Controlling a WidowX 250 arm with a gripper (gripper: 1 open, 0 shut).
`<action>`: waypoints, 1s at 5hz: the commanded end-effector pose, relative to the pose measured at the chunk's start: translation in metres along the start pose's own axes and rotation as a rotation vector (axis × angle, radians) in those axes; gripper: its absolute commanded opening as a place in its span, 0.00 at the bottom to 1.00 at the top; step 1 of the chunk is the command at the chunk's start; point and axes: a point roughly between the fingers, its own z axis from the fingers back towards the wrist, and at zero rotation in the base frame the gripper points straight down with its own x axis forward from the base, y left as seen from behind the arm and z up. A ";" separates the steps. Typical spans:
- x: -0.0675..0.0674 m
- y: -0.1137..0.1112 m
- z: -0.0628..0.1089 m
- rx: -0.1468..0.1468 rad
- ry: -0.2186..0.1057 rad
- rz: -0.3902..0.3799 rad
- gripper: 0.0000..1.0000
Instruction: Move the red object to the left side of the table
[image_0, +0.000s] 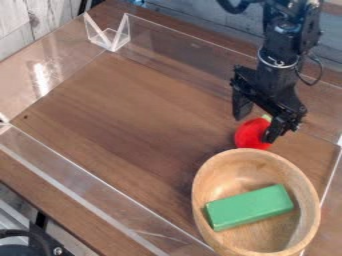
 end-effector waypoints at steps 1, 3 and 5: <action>0.012 0.004 0.015 0.002 -0.091 -0.066 1.00; 0.012 0.003 0.000 -0.001 -0.101 -0.165 1.00; 0.017 0.002 0.008 0.015 -0.102 -0.197 1.00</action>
